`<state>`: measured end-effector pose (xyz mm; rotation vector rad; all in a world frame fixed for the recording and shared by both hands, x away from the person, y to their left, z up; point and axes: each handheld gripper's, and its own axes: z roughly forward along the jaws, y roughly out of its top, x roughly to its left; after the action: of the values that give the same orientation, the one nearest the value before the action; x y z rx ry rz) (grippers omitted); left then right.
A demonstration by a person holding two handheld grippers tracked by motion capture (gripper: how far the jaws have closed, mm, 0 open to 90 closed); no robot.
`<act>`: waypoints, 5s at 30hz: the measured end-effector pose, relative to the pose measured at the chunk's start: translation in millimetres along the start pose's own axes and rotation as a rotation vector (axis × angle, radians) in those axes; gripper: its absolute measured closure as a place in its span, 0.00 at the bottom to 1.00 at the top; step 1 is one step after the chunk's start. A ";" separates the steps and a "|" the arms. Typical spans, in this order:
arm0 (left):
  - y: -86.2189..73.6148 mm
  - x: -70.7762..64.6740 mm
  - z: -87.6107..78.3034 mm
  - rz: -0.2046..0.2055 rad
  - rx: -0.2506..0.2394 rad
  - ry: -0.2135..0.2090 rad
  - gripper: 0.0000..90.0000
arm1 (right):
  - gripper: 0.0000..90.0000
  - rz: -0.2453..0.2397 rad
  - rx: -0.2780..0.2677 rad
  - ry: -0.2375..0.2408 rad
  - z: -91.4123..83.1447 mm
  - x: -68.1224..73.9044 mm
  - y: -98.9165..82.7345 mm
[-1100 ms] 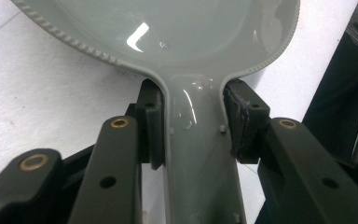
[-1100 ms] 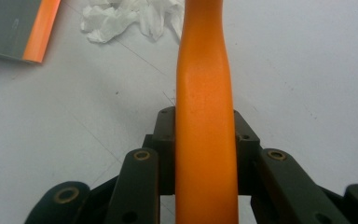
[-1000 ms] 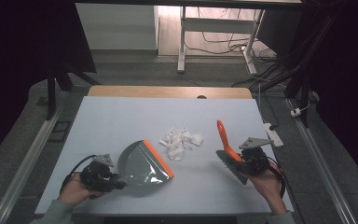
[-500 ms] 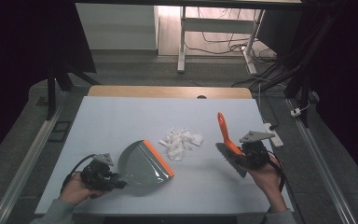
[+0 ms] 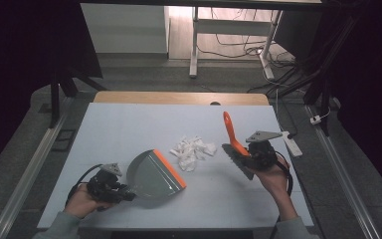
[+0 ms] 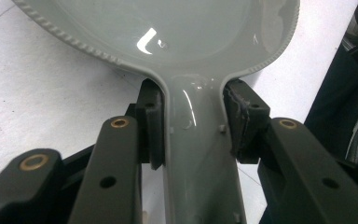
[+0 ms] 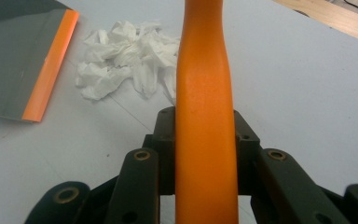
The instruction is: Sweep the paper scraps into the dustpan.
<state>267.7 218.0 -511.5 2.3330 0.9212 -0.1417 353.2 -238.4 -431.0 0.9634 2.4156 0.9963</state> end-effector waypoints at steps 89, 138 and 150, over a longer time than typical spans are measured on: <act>6.5 5.4 6.8 -0.022 0.005 -0.034 0.68 | 0.79 -0.035 0.138 -0.077 153.7 -1.0 76.4; 7.9 6.2 9.3 -0.025 0.018 -0.040 0.69 | 0.78 -0.195 0.113 0.115 160.5 78.6 82.0; 7.9 6.3 9.2 -0.025 0.018 -0.040 0.68 | 0.78 -0.238 0.105 0.184 156.8 109.3 81.2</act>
<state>278.7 211.8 -516.8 2.3268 0.9327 -0.2072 398.2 -43.6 -487.4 0.6199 2.6801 0.9149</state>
